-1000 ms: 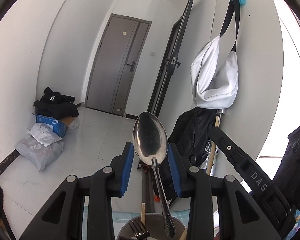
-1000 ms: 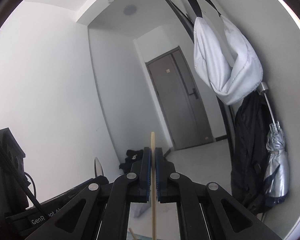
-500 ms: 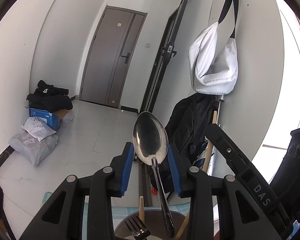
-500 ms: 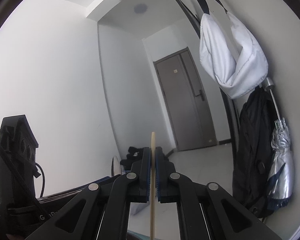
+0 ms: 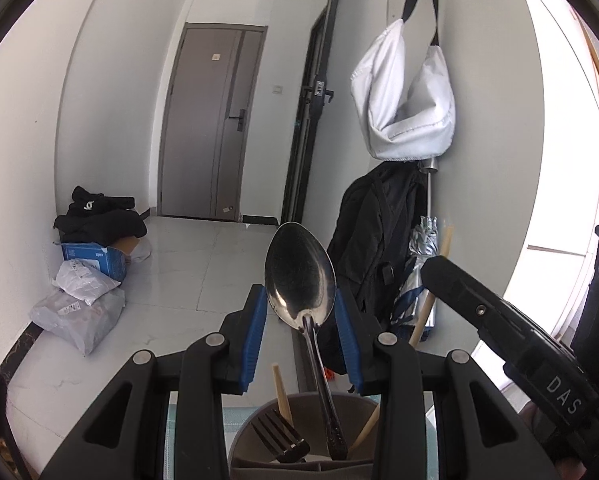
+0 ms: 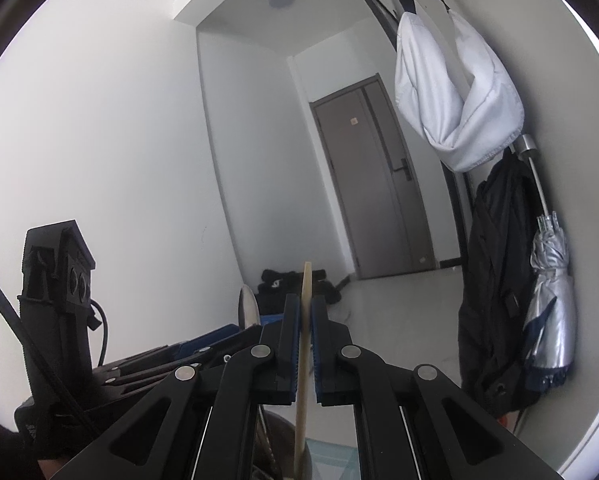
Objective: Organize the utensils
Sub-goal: 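Open the left gripper dropping the spoon into the holder while the right releases the chopstick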
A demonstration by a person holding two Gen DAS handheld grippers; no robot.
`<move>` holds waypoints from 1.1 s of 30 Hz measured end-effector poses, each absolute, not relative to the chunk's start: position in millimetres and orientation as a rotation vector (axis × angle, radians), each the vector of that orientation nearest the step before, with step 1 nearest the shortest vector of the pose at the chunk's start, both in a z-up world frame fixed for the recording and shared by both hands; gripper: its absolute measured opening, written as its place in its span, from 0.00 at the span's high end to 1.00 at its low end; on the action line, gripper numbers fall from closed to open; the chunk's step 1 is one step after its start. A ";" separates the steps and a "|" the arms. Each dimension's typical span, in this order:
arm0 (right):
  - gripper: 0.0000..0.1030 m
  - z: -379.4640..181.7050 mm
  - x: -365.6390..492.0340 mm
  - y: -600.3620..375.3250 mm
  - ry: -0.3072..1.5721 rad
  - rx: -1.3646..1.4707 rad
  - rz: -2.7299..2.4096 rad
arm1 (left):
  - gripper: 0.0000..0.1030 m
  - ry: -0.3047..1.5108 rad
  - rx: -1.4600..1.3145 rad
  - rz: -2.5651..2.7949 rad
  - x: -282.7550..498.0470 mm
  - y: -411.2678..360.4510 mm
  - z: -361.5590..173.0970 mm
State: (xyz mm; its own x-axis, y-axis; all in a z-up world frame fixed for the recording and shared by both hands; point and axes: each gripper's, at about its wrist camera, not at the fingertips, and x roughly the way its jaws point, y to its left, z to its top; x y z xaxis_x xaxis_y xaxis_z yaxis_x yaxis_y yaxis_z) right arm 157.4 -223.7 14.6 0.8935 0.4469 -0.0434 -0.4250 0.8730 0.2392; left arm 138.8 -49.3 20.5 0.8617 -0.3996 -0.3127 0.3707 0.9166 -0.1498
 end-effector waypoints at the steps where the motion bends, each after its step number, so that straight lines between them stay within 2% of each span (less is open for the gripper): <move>1: 0.95 14.3 156.1 -223.2 0.105 0.219 0.462 | 0.71 0.352 -0.083 -0.414 138.2 -49.4 20.9; 11: 0.95 2.3 151.3 -221.8 0.222 0.196 0.511 | 0.70 0.449 -0.065 -0.490 128.4 -46.3 23.1; 13: 0.92 -1.4 149.9 -223.4 0.242 0.199 0.507 | 0.69 0.467 -0.069 -0.489 126.6 -45.3 23.8; 15: 0.92 -5.1 148.7 -224.7 0.276 0.223 0.523 | 0.65 0.479 -0.076 -0.484 124.1 -42.7 26.3; 17: 0.92 -5.8 144.9 -223.8 0.292 0.222 0.524 | 0.53 0.477 -0.089 -0.472 119.5 -39.0 30.1; 20: 0.91 -3.4 139.8 -222.5 0.309 0.217 0.530 | 0.45 0.476 -0.122 -0.457 113.4 -30.1 37.0; 26: 0.75 5.2 122.3 -228.1 0.347 0.233 0.504 | 0.27 0.487 -0.180 -0.368 96.9 -11.0 48.6; 28: 0.62 9.6 113.4 -230.1 0.340 0.240 0.490 | 0.23 0.489 -0.194 -0.338 89.1 -5.5 51.5; 29: 0.60 12.4 106.9 -230.6 0.335 0.243 0.486 | 0.18 0.493 -0.196 -0.314 84.0 -3.6 53.4; 33: 0.46 20.8 86.4 -228.0 0.330 0.244 0.477 | 0.11 0.488 -0.224 -0.243 61.9 5.3 60.0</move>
